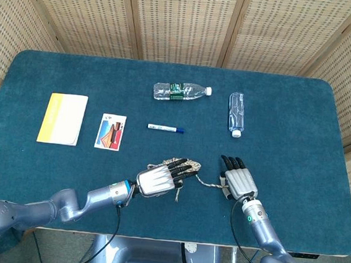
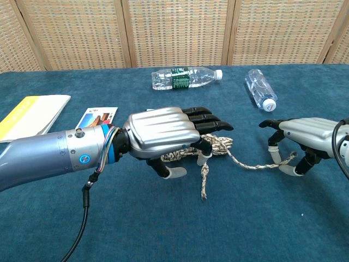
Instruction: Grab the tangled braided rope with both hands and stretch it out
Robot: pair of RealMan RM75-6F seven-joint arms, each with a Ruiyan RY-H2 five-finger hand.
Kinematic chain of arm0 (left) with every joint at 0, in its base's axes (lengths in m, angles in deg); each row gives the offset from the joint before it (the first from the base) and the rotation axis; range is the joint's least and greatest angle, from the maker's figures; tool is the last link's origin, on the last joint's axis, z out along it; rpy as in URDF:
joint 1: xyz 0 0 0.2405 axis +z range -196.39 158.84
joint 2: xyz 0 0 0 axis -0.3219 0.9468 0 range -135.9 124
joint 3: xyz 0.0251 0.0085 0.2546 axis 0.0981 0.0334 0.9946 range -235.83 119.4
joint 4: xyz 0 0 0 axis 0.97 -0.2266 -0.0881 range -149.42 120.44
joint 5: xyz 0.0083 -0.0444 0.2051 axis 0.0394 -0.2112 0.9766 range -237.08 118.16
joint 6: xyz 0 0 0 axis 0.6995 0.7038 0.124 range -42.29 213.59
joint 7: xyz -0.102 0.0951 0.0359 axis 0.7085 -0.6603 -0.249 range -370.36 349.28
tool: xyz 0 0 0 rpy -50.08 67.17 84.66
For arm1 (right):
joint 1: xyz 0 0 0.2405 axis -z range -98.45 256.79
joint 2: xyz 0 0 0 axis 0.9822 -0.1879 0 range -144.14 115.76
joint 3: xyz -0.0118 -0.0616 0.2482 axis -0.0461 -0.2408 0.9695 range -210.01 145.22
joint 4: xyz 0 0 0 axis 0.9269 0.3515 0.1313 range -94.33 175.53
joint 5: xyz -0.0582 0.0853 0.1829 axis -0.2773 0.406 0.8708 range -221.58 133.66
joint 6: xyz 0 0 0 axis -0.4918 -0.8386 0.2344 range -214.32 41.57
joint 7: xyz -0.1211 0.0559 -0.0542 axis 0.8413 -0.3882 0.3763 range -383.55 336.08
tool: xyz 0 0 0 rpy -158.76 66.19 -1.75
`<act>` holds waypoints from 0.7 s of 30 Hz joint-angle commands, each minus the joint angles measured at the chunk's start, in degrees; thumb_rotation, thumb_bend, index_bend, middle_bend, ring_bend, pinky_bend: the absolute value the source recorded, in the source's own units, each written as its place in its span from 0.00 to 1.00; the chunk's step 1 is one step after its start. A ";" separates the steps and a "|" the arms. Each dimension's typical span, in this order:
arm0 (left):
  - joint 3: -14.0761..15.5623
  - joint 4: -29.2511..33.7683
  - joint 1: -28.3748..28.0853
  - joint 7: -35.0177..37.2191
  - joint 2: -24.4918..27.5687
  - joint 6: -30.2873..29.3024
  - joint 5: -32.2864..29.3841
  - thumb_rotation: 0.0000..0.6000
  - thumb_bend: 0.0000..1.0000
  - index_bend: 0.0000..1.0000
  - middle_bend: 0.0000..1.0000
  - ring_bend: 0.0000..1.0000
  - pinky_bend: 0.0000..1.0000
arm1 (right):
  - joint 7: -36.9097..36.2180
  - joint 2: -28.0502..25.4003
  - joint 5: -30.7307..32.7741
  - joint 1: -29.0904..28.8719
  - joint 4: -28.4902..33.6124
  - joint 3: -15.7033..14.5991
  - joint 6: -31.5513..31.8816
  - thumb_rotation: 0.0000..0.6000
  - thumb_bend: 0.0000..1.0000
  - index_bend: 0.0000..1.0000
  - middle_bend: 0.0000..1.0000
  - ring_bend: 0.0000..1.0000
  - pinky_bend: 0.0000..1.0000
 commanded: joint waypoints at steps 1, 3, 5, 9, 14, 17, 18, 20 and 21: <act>0.81 -1.96 -0.27 0.83 -1.51 -1.30 0.05 1.00 0.36 0.46 0.00 0.00 0.00 | -0.04 0.05 0.04 0.00 -0.10 -0.03 0.00 1.00 0.41 0.63 0.00 0.00 0.00; 1.10 -2.95 -0.33 1.43 -2.37 -1.69 -0.13 1.00 0.36 0.47 0.00 0.00 0.00 | -0.05 0.06 0.10 0.01 -0.15 -0.08 0.00 1.00 0.41 0.63 0.00 0.00 0.00; 1.57 -4.22 -0.45 2.09 -3.43 -1.87 -0.31 1.00 0.36 0.48 0.00 0.00 0.00 | -0.02 0.05 0.18 0.02 -0.23 -0.12 0.02 1.00 0.41 0.63 0.00 0.00 0.00; 2.59 -6.41 -0.59 2.92 -4.97 -2.15 -0.43 1.00 0.36 0.48 0.00 0.00 0.00 | -0.04 -0.02 0.47 -0.01 -0.34 -0.03 -0.01 1.00 0.41 0.63 0.00 0.00 0.00; 3.60 -8.94 -0.65 4.09 -6.76 -2.19 -1.09 1.00 0.36 0.48 0.00 0.00 0.00 | -0.21 -0.05 0.75 -0.06 -0.69 -0.13 -0.32 1.00 0.41 0.63 0.00 0.00 0.00; 3.97 -10.21 -0.77 4.28 -7.83 -2.47 -1.35 1.00 0.36 0.48 0.00 0.00 0.00 | -0.63 0.13 0.62 0.02 -1.18 -0.36 -0.53 1.00 0.41 0.63 0.00 0.00 0.00; 4.08 -10.47 -0.80 4.34 -8.06 -2.49 -1.41 1.00 0.36 0.48 0.00 0.00 0.00 | -0.78 0.17 0.60 0.03 -1.29 -0.39 -0.58 1.00 0.41 0.63 0.00 0.00 0.00; 4.44 -11.08 -0.91 4.32 -8.54 -2.63 -1.40 1.00 0.36 0.48 0.00 0.00 0.00 | -1.07 0.30 0.52 0.04 -1.56 -0.43 -0.68 1.00 0.41 0.63 0.00 0.00 0.00; 4.66 -11.36 -0.93 4.32 -8.78 -2.73 -1.42 1.00 0.36 0.48 0.00 0.00 0.00 | -1.21 0.34 0.45 0.03 -1.68 -0.43 -0.71 1.00 0.41 0.63 0.00 0.00 0.00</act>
